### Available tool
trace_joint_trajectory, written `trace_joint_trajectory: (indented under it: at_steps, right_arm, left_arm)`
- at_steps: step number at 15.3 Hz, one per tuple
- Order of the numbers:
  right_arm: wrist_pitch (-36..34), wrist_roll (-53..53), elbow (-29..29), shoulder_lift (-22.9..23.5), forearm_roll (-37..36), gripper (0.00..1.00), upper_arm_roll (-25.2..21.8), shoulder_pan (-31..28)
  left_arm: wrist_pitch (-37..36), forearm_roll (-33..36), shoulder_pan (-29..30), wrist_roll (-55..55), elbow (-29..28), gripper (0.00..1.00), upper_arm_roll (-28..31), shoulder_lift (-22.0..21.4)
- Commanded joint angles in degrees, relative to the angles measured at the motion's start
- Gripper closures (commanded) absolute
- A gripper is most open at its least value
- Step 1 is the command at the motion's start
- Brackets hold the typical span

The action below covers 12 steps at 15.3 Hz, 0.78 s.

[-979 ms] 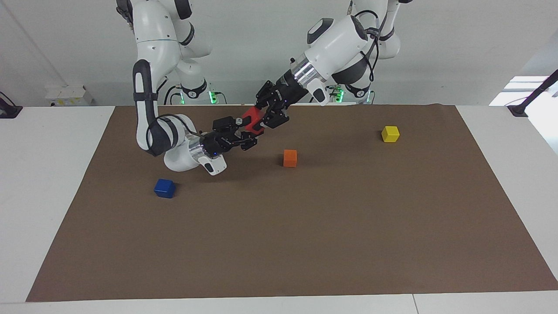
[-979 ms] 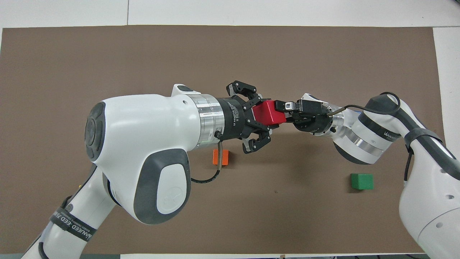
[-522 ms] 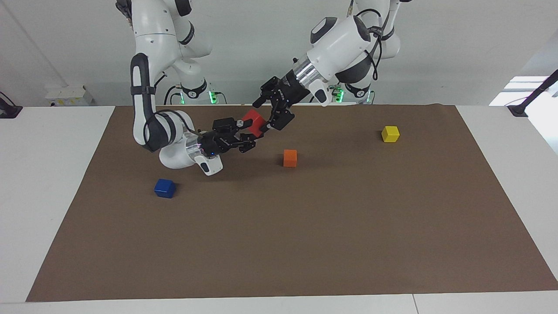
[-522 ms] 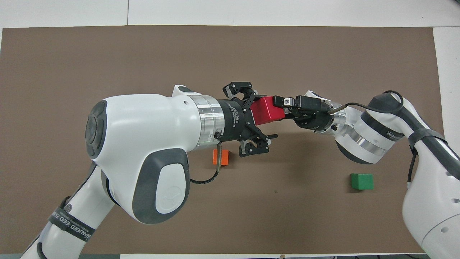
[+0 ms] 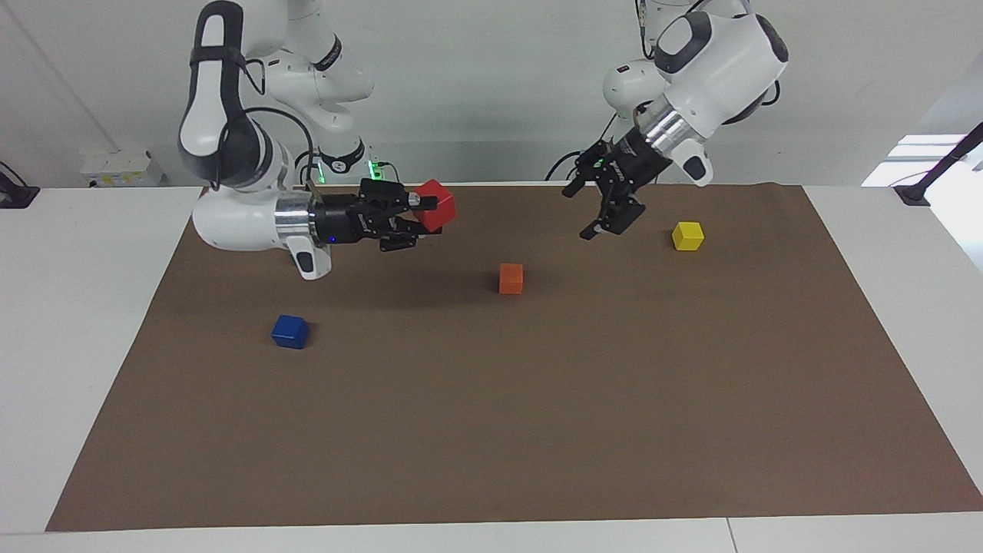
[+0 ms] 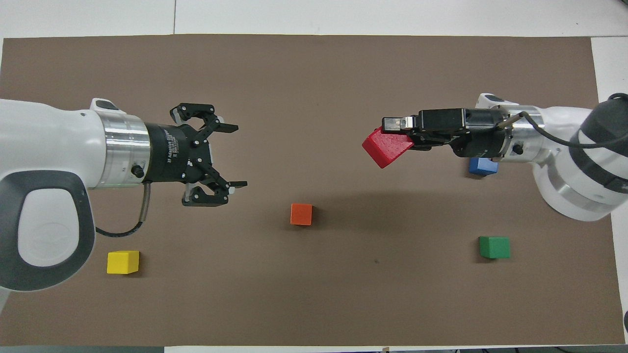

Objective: Transfer red block to right arm and stack on blue block
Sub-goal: 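Open the left gripper and withdraw it while the right gripper retracts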

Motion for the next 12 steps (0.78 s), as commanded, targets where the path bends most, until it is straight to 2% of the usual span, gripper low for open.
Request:
trace_joint_trajectory:
  at_steps: [1,4,7,9,12]
  right_arm:
    - [0.2,7.9,7.9,-0.7,-19.0,1.0,0.1,-3.0]
    - [-4.7,11.2,17.5,-0.1,-39.6,1.0,0.1,-7.0]
    - [-4.5,11.1,24.6,1.5,-62.7,1.0,0.3,-8.2]
    - [-0.8,11.7,25.1,2.1,-74.6,1.0,0.3,-7.5]
    - [11.2,14.4,21.1,2.0,-89.1,1.0,0.6,-7.2]
  left_arm:
    - [-2.8,1.8,8.7,13.5,-4.7,0.0,-0.4,-4.1]
    - [-2.5,5.5,14.5,32.8,-8.9,0.0,-0.4,-5.6]
    - [-2.8,17.3,18.3,52.3,-8.0,0.0,-0.4,-3.0]
    - [-3.5,25.2,19.1,59.9,-5.8,0.0,-0.3,0.6]
    - [-7.1,37.1,18.4,63.2,1.1,0.0,-0.4,7.8]
